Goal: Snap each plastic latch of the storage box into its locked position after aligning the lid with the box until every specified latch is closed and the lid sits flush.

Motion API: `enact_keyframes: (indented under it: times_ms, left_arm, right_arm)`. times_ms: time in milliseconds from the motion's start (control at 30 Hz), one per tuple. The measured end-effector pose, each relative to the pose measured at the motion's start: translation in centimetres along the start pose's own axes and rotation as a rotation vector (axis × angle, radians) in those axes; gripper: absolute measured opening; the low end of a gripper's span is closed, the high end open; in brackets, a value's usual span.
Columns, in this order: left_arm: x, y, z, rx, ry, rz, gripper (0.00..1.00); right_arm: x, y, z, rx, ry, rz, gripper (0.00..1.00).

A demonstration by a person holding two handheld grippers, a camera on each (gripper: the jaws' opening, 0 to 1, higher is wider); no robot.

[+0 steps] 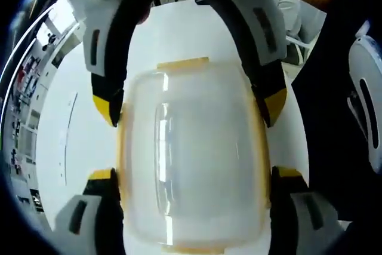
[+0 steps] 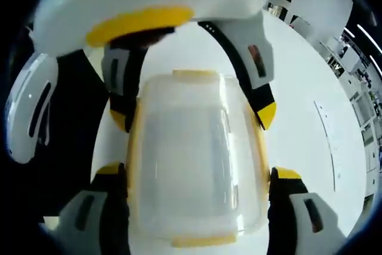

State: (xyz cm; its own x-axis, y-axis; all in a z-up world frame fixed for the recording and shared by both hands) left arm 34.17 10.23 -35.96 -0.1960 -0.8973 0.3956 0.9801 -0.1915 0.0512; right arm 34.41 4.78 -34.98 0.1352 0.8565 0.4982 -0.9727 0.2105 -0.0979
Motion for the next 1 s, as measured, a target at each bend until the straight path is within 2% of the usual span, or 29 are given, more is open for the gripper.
enact_keyframes:
  times_ms: [167,367,467,533,600,700,900,1000]
  left_arm:
    - [0.0,0.0,-0.3,0.008,0.046,-0.006,1.0]
    - [-0.1,0.0,-0.3,0.017,0.04,-0.004,1.0]
    - [-0.1,-0.1,-0.6,0.043,0.047,-0.015,1.0]
    - [-0.5,-0.1,-1.0,0.106,0.076,-0.08,1.0]
    - [-0.2,-0.1,-0.8,0.068,0.012,-0.027,1.0]
    - [-0.6,0.4,-0.5,0.073,0.031,-0.026,1.0]
    - [-0.6,-0.2,-0.8,0.075,0.049,-0.01,1.0]
    - [-0.6,-0.2,-0.8,0.079,0.038,-0.007,1.0]
  right_arm:
    - [0.1,0.0,-0.1,-0.007,0.002,0.005,0.95]
    - [0.2,0.1,-0.2,-0.033,0.006,0.015,0.94]
    - [0.3,0.4,0.0,-0.058,-0.004,0.032,0.91]
    - [0.1,0.6,0.5,-0.105,0.041,0.108,0.82]
    - [0.2,0.6,-0.1,-0.07,0.005,0.067,0.82]
    - [0.2,0.9,-0.6,-0.08,0.015,0.069,0.82]
    - [0.3,1.2,-1.6,-0.088,0.019,0.073,0.85]
    - [0.6,1.5,-2.1,-0.097,0.02,0.074,0.85]
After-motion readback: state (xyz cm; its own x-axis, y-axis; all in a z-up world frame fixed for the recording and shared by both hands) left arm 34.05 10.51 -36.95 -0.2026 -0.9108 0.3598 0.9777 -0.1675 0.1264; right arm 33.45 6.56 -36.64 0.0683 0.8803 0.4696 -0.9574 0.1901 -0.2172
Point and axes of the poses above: the point that each gripper's makers call its tool centre point, and the gripper's own axes: z roughly backward along the fingers, y roughly to its left, x roughly out of its top, the point moved 4 cm from there along z, roughly backward along the fingers, and after that the axes turned 4 degrees about -x, right-handed, at the moved point
